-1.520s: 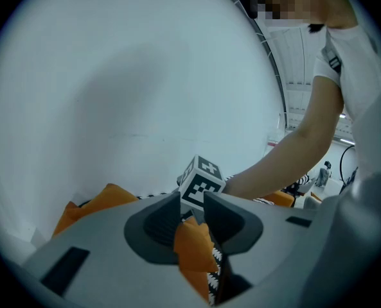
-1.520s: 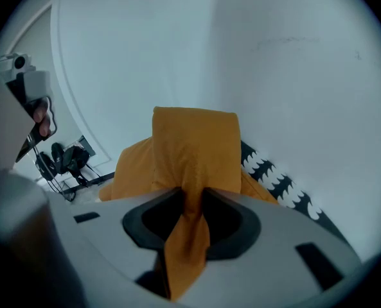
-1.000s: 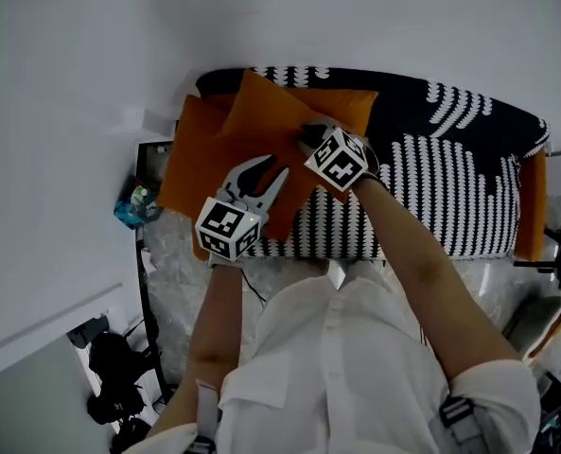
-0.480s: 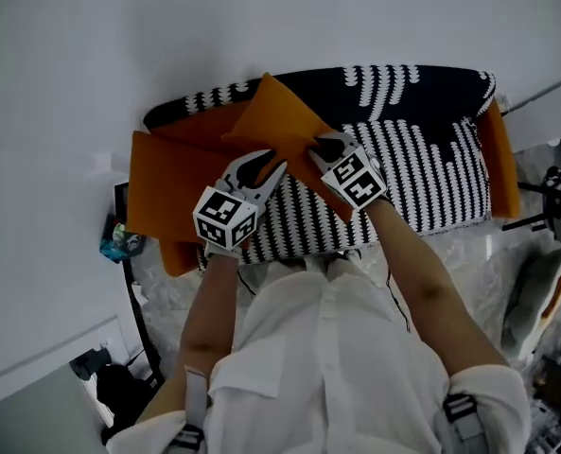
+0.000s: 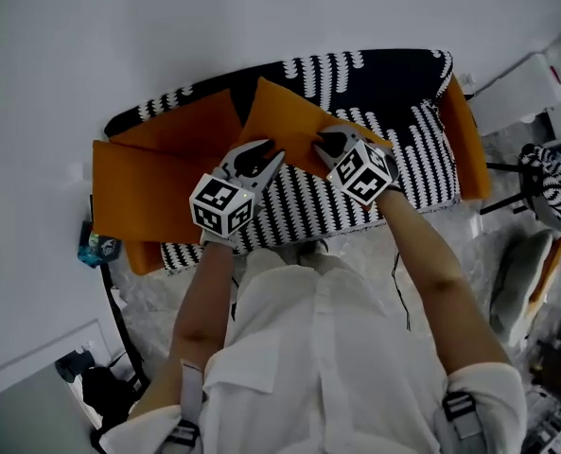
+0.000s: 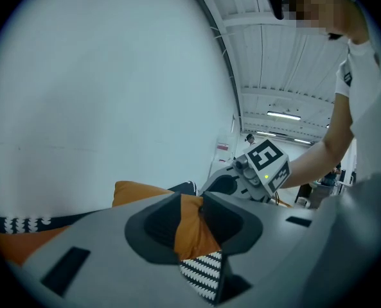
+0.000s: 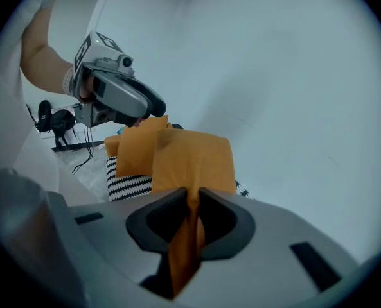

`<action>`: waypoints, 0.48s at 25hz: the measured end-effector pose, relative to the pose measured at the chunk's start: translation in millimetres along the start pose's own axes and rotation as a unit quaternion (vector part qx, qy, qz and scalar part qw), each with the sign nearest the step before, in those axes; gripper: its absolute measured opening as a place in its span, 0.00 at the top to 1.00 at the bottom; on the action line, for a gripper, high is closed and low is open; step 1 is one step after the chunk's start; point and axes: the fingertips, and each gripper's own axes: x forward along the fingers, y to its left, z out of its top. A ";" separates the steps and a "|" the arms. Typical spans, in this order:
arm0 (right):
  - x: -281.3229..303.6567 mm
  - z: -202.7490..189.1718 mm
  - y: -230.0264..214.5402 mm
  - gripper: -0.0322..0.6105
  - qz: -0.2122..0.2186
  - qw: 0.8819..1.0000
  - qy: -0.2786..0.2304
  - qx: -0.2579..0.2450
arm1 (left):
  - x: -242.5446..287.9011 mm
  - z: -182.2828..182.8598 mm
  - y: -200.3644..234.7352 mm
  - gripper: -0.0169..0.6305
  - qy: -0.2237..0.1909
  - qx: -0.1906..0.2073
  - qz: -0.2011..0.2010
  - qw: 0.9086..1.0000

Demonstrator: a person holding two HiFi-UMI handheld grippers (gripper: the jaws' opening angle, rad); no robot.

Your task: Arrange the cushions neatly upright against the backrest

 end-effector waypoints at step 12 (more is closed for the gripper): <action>-28.2 -49.9 -24.7 0.85 0.018 0.996 0.052 -0.065 | 56.9 1.6 -16.2 0.79 0.008 -0.012 -0.045 0.999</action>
